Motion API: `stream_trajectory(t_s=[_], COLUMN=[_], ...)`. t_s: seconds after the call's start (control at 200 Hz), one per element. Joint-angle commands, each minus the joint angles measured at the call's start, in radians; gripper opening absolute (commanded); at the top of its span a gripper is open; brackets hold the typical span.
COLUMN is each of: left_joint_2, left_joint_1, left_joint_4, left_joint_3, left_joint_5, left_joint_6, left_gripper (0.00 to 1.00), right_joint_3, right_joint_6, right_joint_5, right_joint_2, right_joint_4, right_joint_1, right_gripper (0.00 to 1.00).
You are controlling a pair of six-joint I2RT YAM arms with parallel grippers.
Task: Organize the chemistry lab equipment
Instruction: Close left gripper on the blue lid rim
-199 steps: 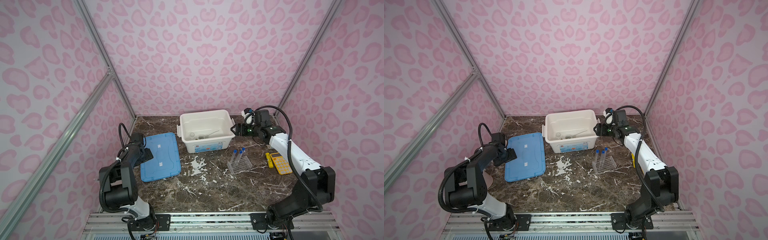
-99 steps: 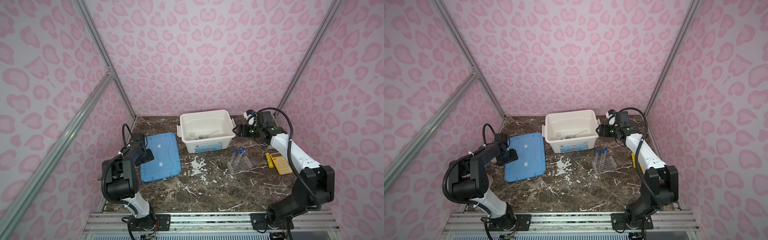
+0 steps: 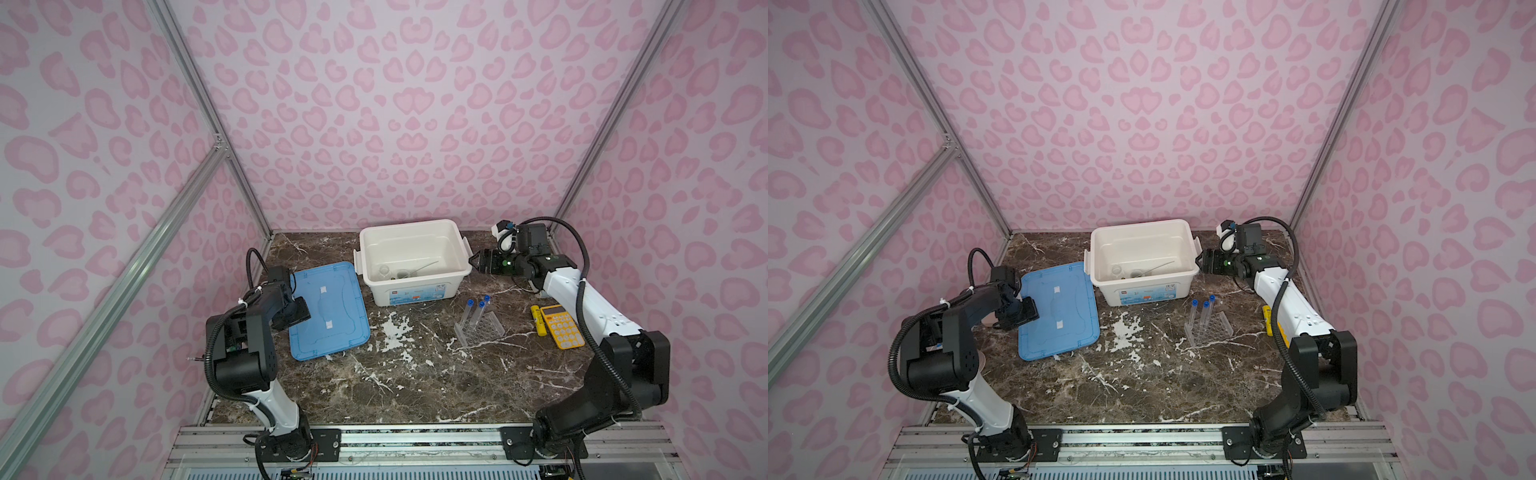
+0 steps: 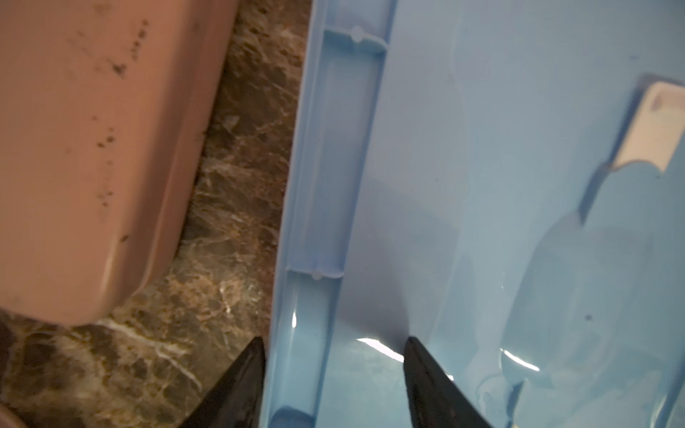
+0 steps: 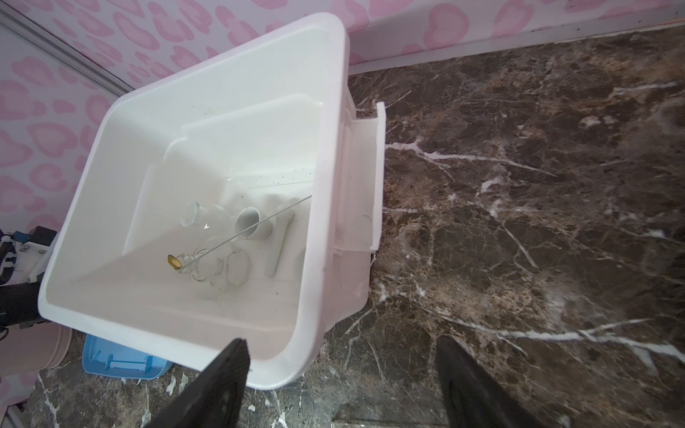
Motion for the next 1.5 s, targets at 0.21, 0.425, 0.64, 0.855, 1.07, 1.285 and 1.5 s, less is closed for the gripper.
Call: stream_trajectory(t_s=[0.21,0.425,0.64,0.855,1.07,1.285,1.5], left_joint_2=[-0.063,-0.055,-0.054,-0.036,-0.012,0.013,0.017], left_joint_1=[-0.011,-0.009,-0.007,-0.003,-0.002,-0.002,-0.002], left_joint_4=[-0.045,-0.056,-0.033,-0.018,-0.014,-0.010,-0.009], left_joint_3=[0.027,0.011,-0.039,-0.049,-0.045,-0.028,-0.020], left_joint_5=[0.009,-0.011,-0.012,0.008,0.021,0.041,0.051], left_joint_6=[-0.015,-0.039,-0.044,-0.047,-0.036,-0.025,-0.016], left_gripper=[0.61,0.60,0.56,0.48,0.29,0.19,0.12], right_joint_3=[-0.008,-0.011,-0.021,-0.024,-0.023,-0.018,-0.015], right_joint_6=[0.003,0.005,0.000,0.002,-0.002,-0.010,-0.012], right_joint_5=[-0.009,-0.009,-0.003,-0.003,0.001,0.010,0.012], right_joint_2=[-0.004,-0.014,-0.026,-0.040,-0.047,-0.050,-0.053], right_joint_4=[0.019,0.017,0.008,0.006,0.000,-0.009,-0.016], right_joint_1=[-0.001,-0.001,-0.001,-0.001,-0.001,-0.003,-0.006], right_gripper=[0.81,0.81,0.81,0.81,0.81,0.81,0.81])
